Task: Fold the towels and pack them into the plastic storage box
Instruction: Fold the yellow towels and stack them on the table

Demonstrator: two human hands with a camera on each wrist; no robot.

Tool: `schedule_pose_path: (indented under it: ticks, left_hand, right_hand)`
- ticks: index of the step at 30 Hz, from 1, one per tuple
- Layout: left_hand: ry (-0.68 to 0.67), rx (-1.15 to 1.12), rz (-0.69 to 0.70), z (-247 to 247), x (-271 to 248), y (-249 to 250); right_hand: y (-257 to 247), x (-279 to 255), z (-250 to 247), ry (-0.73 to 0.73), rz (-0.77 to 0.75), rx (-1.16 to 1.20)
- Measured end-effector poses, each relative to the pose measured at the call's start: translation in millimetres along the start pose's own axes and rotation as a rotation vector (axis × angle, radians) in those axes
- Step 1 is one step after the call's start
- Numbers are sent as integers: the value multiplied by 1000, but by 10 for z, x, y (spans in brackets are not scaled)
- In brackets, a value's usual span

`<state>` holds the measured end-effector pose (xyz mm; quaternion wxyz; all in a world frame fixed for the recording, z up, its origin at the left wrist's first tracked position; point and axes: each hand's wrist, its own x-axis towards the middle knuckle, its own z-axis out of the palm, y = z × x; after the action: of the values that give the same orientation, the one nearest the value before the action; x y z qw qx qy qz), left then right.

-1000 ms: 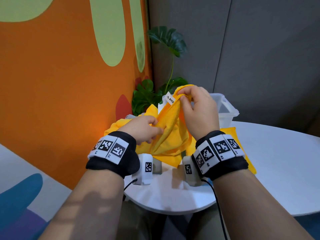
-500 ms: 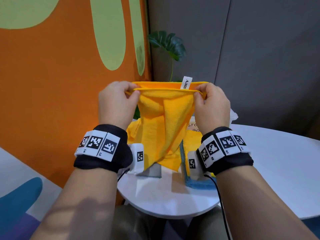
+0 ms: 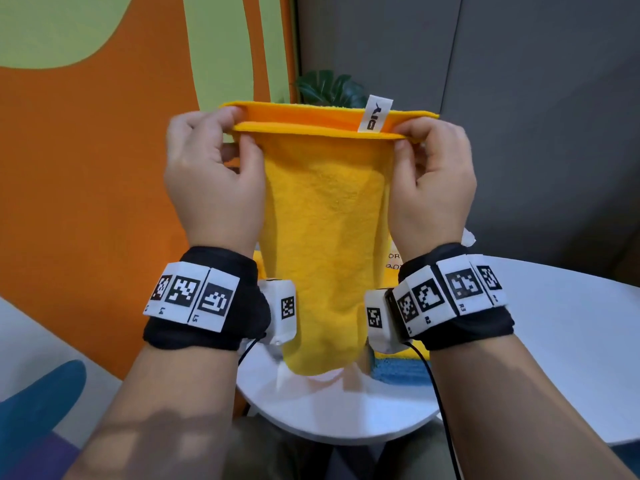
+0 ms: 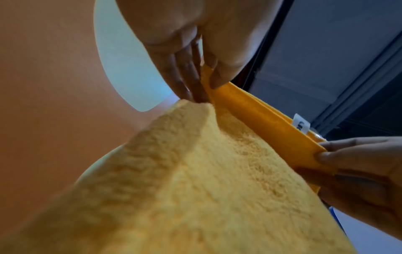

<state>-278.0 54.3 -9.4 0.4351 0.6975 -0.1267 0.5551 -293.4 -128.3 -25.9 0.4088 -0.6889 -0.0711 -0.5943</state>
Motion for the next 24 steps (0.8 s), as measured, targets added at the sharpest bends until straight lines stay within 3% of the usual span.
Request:
schedule_pose_path:
  ticks: [8,15,17,24]
  left_hand:
    - [-219,211,-237,-6,-95,-202]
    - [-490,364,-400,37,-225,-324]
    - [-556,349,-382,70,-272,-269]
    - [-776,120,-89,220,-372,-110]
  right_hand:
    - [135,-135,-18,-275,252,-166]
    - [214,-284,37,-430,381,-149]
    - [225,-313,59,-471,374,-126]
    - [225,-384,111,-622,343,-55]
